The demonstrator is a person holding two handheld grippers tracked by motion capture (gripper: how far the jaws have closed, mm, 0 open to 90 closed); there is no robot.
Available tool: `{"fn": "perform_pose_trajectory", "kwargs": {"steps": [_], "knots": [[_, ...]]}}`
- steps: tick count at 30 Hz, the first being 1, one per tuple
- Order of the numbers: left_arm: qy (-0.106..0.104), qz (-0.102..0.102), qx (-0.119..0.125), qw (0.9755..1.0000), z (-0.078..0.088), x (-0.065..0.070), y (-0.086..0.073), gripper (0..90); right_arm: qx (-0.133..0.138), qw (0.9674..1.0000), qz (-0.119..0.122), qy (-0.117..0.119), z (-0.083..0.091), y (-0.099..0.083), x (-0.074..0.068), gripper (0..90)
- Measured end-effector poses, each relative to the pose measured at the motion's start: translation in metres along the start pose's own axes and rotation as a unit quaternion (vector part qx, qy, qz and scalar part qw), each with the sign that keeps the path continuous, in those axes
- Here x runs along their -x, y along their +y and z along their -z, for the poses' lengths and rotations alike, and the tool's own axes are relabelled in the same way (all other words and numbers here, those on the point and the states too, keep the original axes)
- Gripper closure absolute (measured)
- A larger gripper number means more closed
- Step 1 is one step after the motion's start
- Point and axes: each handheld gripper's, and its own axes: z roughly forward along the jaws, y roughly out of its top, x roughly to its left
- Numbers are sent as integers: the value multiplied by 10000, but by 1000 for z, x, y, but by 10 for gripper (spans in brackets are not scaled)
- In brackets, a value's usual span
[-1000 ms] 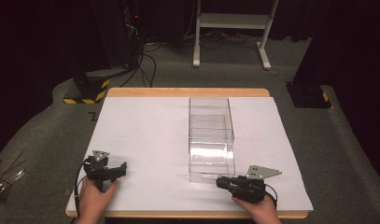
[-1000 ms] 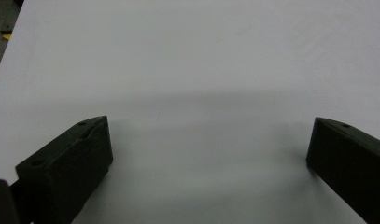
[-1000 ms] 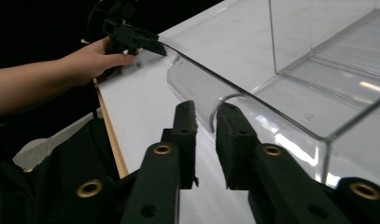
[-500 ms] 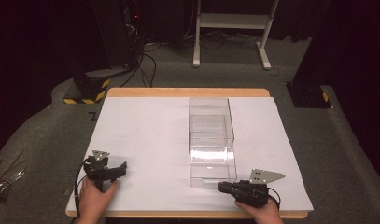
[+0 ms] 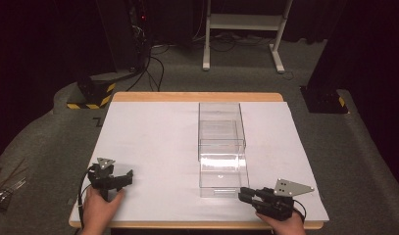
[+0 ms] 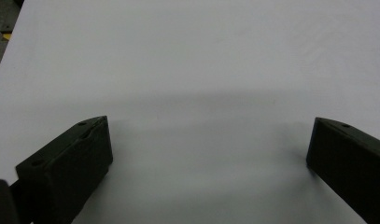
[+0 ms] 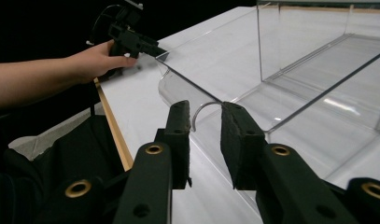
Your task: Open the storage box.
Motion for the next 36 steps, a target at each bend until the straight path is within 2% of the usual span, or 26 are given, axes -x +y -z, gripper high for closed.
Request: {"fn": "perform_pose_trajectory", "kwargs": {"steps": [10, 15, 18, 21, 25, 26, 27, 33, 36], "knots": [[0, 1, -3, 10000, 0, 0, 0, 4, 375, 9990, 29, -237, 13, 12, 5, 710], [3, 0, 4, 10000, 0, 0, 0, 4, 494, 9969, 50, -614, 16, 15, 13, 687], [-1, -1, -4, 10000, 0, 0, 0, 4, 525, 9940, 47, -958, 18, 13, 22, 672], [-1, 1, -3, 10000, 0, 0, 0, 4, 520, 9885, -42, -1420, 19, 10, 33, 628], [-1, 0, -4, 10000, 0, 0, 0, 4, 350, 9753, -93, -2177, 19, 1, 48, 576], [0, -2, -1, 10000, 0, 0, 0, 4, 243, 9706, -81, -2395, 18, -1, 51, 559], [0, 0, -4, 10000, 0, 0, 0, 4, 205, 9678, -66, -2508, 18, -3, 53, 538], [-1, 1, -3, 10000, 0, 0, 0, 4, -216, 9463, -133, -3222, 16, -14, 63, 473], [3, 2, 1, 10000, 0, 0, 0, 4, -385, 9394, -203, -3400, 14, -19, 68, 445]]}}
